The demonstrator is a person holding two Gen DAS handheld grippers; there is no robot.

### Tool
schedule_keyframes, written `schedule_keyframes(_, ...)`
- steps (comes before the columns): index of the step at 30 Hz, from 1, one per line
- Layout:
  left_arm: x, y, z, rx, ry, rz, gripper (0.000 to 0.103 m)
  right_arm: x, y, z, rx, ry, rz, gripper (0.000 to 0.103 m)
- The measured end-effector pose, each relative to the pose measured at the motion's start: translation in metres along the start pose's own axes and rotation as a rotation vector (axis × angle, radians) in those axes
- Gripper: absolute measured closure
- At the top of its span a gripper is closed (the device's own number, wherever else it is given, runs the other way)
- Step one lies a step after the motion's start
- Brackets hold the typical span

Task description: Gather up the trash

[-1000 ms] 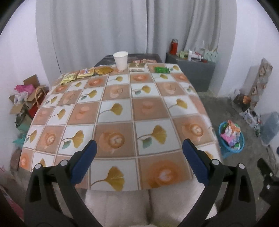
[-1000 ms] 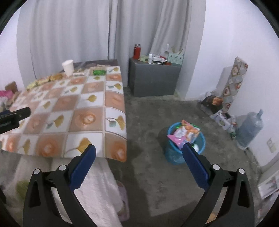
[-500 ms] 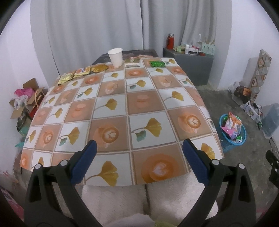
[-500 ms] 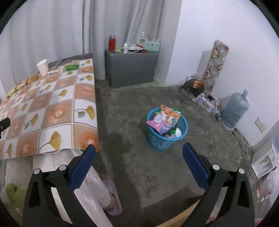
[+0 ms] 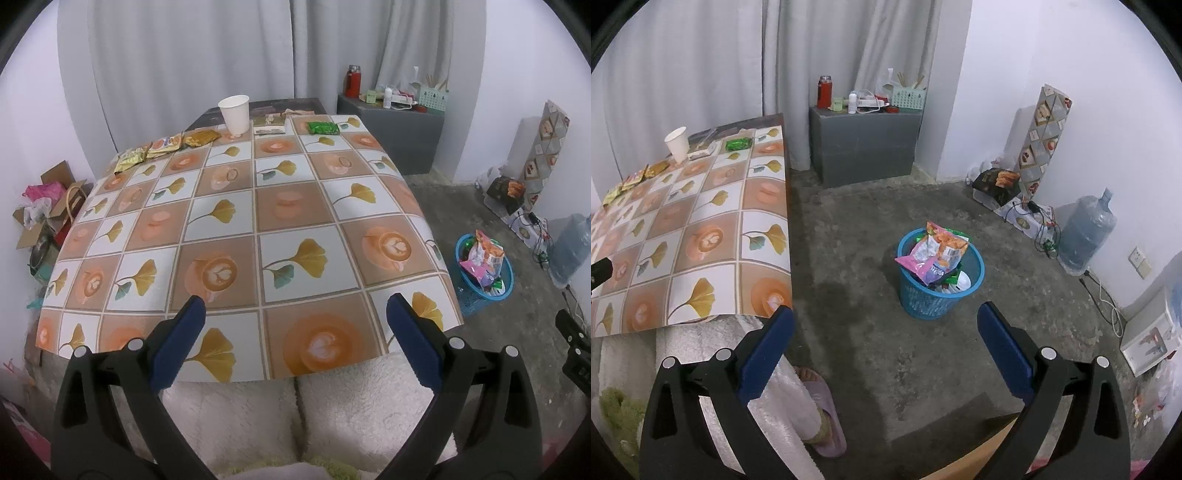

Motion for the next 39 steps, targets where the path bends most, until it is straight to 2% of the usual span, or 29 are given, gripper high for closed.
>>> schedule_keyframes(39,0.0045,-0.0053,0.0017,0.001,0.002,0.004,0.009,0.0,-0.0012,-0.0041,0.005,-0.003,0.003,0.007)
Point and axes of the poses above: each gripper's, at about its wrist camera, not at the fingertips, and x roughly against the way its jaws point, y to its left, z to its underside, the point moved 4 cm from there along -x, roughly the way its jaws point, and after that the axes turned 8 degrees about -z, right-handed, at the moved point
